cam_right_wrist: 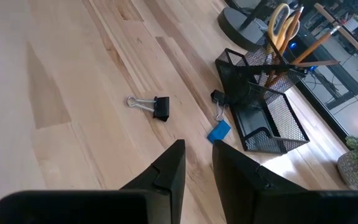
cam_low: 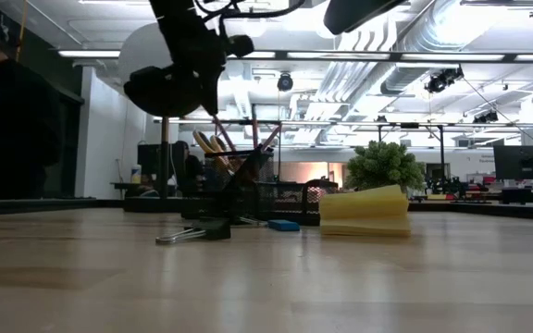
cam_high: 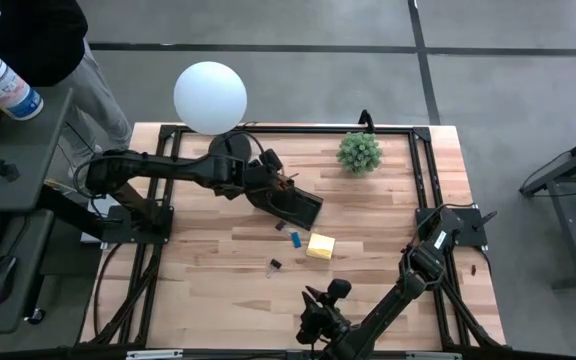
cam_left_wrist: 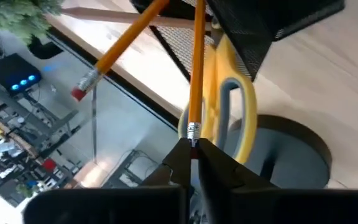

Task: Pick and place office supplies into organizer
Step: Put the yellow pencil into the black organizer, then put the yellow sticky notes into the black organizer

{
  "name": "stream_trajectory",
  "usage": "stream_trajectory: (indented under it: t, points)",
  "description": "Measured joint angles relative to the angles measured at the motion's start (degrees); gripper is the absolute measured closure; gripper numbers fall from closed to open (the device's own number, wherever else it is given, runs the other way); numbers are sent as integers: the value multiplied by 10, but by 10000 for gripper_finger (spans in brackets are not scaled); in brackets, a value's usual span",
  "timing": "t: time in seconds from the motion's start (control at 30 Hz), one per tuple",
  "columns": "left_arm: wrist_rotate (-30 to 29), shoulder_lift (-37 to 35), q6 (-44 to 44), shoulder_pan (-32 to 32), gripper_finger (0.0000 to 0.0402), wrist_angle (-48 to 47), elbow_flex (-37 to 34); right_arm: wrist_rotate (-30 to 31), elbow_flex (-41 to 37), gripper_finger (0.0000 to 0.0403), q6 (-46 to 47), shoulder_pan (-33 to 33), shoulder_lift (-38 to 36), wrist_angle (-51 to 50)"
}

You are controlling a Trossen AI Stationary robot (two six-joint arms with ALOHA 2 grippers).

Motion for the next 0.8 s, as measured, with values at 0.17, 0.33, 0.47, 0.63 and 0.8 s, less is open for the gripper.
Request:
stream_trajectory:
  t: [0.17,0.33,0.47,0.63,0.8]
  points:
    - [21,0,0,2,370,7,-1,0,0,325,0,0,0,0]
    - [31,0,-21,20,337,24,-1,0,0,325,0,0,0,3]
    - [9,0,-34,32,312,25,-1,0,0,325,0,0,0,5]
    - [-83,0,-68,33,290,26,-1,0,0,325,0,0,0,3]
    - [-81,-16,-197,26,287,-19,-1,11,0,325,-2,-1,0,-1]
